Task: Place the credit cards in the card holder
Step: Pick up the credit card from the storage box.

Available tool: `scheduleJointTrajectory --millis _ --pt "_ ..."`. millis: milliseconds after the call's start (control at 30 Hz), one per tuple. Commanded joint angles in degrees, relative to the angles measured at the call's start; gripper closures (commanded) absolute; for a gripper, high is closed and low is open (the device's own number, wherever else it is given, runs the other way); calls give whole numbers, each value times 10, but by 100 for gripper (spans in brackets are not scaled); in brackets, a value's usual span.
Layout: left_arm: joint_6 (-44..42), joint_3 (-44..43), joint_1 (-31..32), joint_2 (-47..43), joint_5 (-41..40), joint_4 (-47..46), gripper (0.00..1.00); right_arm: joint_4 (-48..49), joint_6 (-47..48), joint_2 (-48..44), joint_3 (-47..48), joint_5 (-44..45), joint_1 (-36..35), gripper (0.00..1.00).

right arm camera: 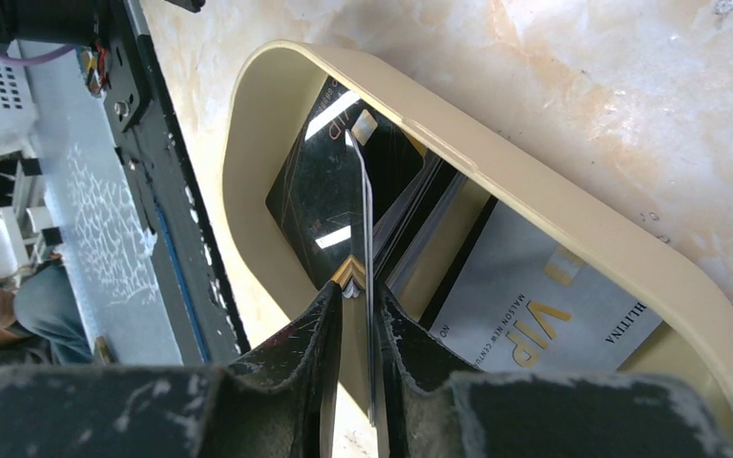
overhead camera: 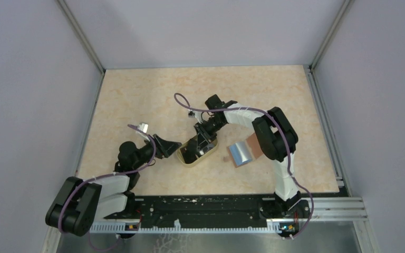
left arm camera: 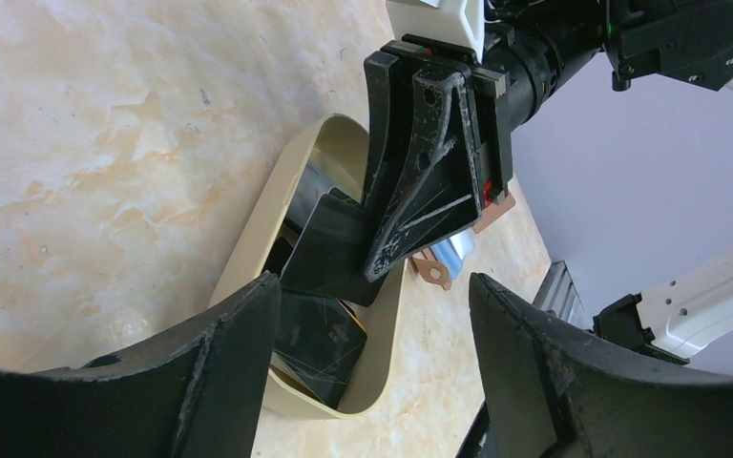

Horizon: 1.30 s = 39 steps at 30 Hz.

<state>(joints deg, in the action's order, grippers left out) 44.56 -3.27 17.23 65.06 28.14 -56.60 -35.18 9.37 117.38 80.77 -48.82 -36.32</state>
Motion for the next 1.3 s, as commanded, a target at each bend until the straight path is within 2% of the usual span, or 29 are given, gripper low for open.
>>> scheduleJointTrajectory --millis 0,267,567,700,767,1267 --pt "9 8 -2 15 15 -39 23 13 -16 8 24 -42 6 85" --pt "13 6 -2 35 24 -57 23 28 -27 -8 14 -52 29 100" --pt "14 5 -2 39 25 -57 23 23 -25 -13 15 -62 37 100" --pt "13 4 -2 42 27 -57 23 21 -25 -9 15 -75 41 89" --pt "14 4 -2 43 27 -58 23 20 -26 -4 15 -78 41 87" --pt "13 3 -2 44 28 -58 24 21 -36 1 16 -105 59 85"
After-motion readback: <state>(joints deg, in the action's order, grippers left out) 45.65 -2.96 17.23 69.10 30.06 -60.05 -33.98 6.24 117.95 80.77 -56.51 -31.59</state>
